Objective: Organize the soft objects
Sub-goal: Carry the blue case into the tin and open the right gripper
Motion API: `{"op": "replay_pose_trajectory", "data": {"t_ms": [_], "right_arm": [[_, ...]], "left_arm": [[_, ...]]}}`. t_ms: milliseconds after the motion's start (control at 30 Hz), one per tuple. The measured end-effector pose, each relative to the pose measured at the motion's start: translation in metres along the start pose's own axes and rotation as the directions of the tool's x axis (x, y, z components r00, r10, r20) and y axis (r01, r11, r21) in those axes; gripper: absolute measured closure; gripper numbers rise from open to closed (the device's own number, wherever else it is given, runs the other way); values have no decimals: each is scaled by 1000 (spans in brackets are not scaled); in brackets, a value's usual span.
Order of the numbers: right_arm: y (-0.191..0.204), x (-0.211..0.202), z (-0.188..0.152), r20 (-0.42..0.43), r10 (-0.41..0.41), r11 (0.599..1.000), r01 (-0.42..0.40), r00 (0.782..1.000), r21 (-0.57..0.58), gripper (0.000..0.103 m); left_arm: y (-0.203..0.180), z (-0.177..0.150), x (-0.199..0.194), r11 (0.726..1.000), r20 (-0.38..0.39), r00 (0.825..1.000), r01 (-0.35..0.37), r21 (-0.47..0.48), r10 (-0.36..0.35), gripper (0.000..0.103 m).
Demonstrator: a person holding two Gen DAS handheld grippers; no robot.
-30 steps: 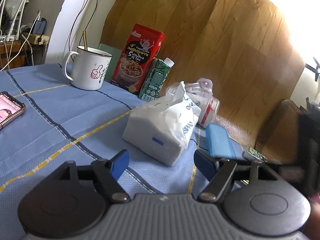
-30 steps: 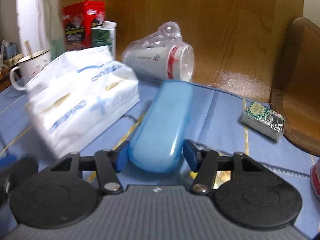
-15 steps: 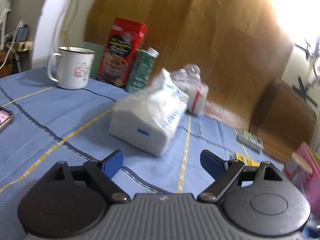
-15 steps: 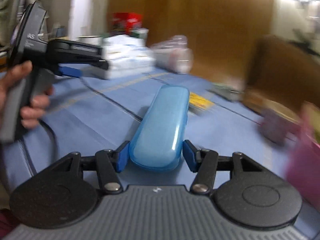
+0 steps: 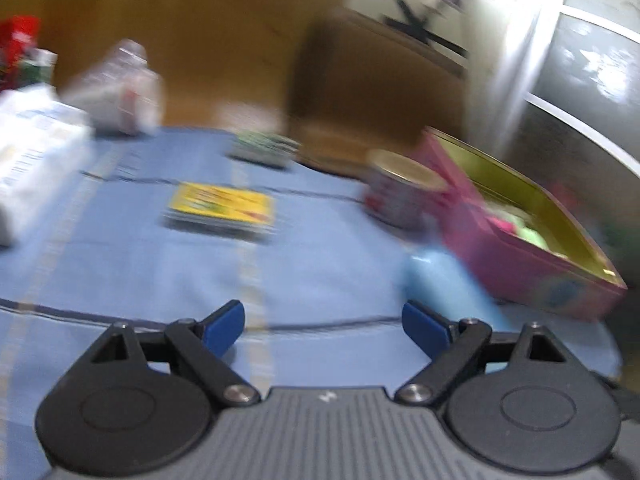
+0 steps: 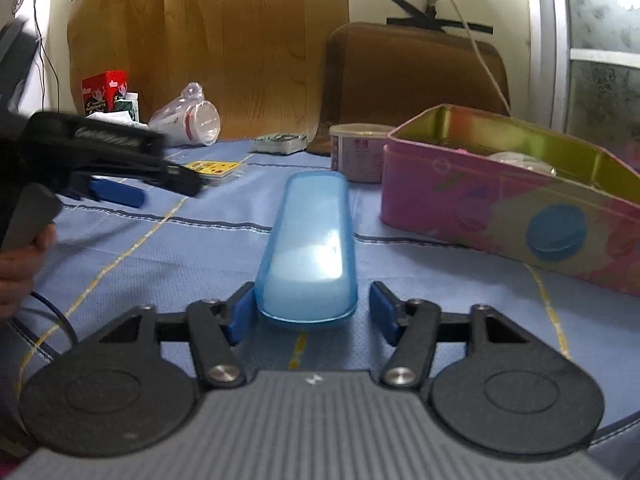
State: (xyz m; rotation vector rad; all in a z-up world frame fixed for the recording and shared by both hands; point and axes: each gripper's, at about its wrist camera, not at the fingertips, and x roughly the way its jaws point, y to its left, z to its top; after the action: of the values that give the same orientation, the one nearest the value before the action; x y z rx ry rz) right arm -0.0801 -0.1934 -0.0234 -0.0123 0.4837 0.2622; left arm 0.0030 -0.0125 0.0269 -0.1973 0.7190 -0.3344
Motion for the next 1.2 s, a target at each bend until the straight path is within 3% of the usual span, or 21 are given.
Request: {"op": "replay_pose_trajectory", "data": {"t_ms": [167,400,467,533,700,933,1200], "right_arm": [[-5,-1,-5,9,10,1000,-10,1000,14,37],[-10,1,-4,21,29,999,-30,999,18,37],[-9,3,-4,17,40,999,-40,999,17,40],[-8,5,-5,18,59,998,-59,998,11,48],[-6,-3,-7,76,48,999,-48,996,-4,48],[-24,-28,10,274,-63,998,58,960,23,48],[-96,-30,35,330,-262,963,221,907,156,48]], "left_arm": [[-31,1,12,994,-70,991,112,4,-112,14],[-49,0,28,988,-142,977,155,-22,-156,14],[-53,-2,35,986,-166,971,168,-24,-169,20],[-54,-4,38,980,-176,964,198,-16,-198,36],[-60,1,25,969,-146,959,246,-12,-245,43],[-115,36,8,939,-52,957,291,183,-286,44],[-210,65,53,874,-76,918,395,284,-390,45]]}}
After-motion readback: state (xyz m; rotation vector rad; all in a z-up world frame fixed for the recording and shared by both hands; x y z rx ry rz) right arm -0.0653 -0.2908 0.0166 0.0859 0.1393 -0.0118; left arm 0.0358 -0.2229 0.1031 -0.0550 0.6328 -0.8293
